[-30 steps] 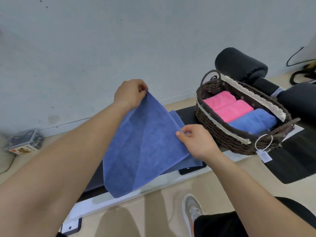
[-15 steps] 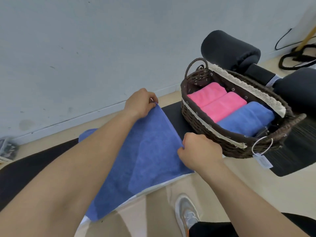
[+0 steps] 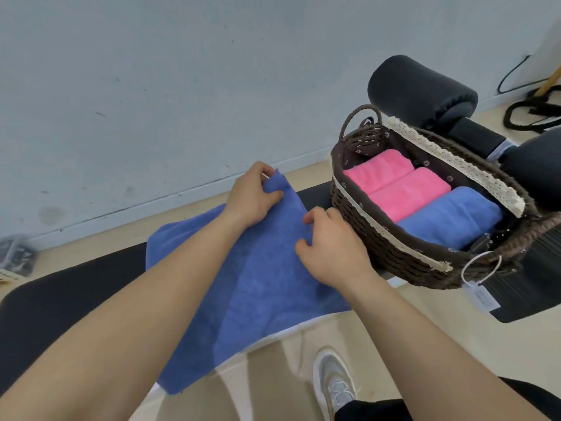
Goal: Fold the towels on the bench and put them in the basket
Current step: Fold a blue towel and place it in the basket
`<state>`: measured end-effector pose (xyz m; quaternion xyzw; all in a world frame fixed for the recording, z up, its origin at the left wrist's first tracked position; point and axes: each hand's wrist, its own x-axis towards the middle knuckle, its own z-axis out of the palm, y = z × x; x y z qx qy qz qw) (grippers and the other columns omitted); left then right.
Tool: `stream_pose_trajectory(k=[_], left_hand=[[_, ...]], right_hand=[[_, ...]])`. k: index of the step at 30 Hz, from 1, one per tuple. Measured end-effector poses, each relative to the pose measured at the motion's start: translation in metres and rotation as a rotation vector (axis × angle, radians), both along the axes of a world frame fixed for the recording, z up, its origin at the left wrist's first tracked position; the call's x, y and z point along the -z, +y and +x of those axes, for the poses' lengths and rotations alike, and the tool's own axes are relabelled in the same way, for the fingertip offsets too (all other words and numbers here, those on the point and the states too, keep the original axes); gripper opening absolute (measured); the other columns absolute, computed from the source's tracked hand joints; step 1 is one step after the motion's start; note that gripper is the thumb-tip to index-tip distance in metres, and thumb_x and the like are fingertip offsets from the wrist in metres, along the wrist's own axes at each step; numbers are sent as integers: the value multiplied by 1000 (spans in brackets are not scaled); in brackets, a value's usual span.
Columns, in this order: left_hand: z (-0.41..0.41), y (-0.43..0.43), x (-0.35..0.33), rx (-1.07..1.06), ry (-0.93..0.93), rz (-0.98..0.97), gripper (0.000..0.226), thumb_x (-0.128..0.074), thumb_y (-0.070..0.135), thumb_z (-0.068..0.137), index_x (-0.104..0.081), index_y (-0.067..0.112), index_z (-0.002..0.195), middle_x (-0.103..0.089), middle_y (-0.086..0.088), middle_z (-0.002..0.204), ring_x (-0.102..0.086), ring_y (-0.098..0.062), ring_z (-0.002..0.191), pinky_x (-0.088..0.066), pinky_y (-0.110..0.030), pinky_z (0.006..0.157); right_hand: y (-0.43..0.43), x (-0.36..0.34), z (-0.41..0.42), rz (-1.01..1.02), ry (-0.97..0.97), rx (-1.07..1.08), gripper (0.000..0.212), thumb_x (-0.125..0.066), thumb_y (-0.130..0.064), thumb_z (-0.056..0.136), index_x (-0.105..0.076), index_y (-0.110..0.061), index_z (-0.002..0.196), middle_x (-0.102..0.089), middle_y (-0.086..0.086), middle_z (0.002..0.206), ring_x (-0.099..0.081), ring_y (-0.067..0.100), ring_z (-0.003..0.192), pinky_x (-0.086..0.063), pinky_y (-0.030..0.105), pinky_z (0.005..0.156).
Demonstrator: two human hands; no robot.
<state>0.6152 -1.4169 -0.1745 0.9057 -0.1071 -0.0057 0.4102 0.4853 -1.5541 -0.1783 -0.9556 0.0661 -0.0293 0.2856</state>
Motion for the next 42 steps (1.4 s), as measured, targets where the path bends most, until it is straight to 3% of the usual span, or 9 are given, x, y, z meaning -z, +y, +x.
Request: stream_pose_trajectory(k=[7, 11, 14, 16, 20, 24, 29, 35, 42], left_hand=[[-91, 54, -13, 44, -75, -118, 24, -79, 11, 79, -59, 25, 78, -60, 11, 70, -46, -1, 56, -37, -13, 56], [-115, 72, -13, 20, -60, -141, 24, -76, 7, 77, -59, 23, 79, -62, 7, 72, -49, 0, 61, -39, -15, 60], [-119, 76, -18, -19, -78, -212, 25, -77, 13, 79, -54, 21, 85, -63, 4, 73, -53, -4, 63, -42, -14, 59], [-119, 76, -20, -50, -70, -286, 26, -77, 19, 82, -52, 24, 88, -68, 2, 75, -60, -9, 67, -44, -16, 61], [-116, 78, -20, -42, -48, -385, 18, -73, 20, 89, -56, 22, 93, -75, 4, 81, -70, -9, 78, -49, -19, 69], [-112, 78, -22, -34, -45, -420, 12, -65, 20, 95, -57, 28, 92, -75, -1, 78, -69, -17, 78, -51, -29, 70], [-111, 73, -26, 34, -64, -465, 9, -60, 16, 98, -57, 22, 92, -72, -6, 77, -63, -14, 70, -44, -21, 63], [-105, 77, -29, 137, -31, -491, 11, -71, 10, 90, -67, 20, 88, -74, 3, 105, -69, -11, 98, -53, -23, 88], [-106, 75, -35, 134, -45, -487, 6, -77, 12, 85, -72, 12, 88, -76, 1, 92, -71, -13, 92, -56, -28, 87]], right_hand=[[19, -24, -1, 112, -198, -223, 58, -61, -40, 85, -48, -30, 140, -39, -6, 145, -37, 24, 129, -36, 39, 107], [41, -28, -5, 185, -178, -404, 34, -66, -44, 85, -60, -36, 118, -63, -18, 113, -58, 6, 109, -46, 37, 97], [48, -28, -4, 351, -195, -332, 21, -72, -33, 87, -62, -31, 105, -67, -17, 94, -63, -2, 87, -51, 20, 79], [47, -30, -1, 491, -178, -285, 17, -76, -29, 86, -64, -29, 98, -71, -12, 89, -67, 0, 84, -52, 18, 76], [41, -36, 4, 637, -102, -268, 10, -74, -27, 85, -72, -21, 93, -76, -3, 90, -72, 13, 91, -57, 36, 86], [39, -37, 3, 663, -105, -225, 5, -70, -19, 91, -74, -17, 91, -76, -2, 87, -72, 15, 88, -54, 28, 77], [39, -39, 7, 750, -80, -173, 6, -71, -18, 90, -74, -15, 86, -74, 3, 81, -66, 11, 71, -51, 30, 70], [39, -42, 10, 913, -48, -116, 14, -69, -17, 90, -74, -22, 77, -75, 8, 87, -69, 21, 84, -54, 49, 89], [31, -46, 3, 917, -13, -240, 6, -69, -14, 92, -73, -11, 90, -75, 13, 93, -69, 20, 84, -54, 32, 75]])
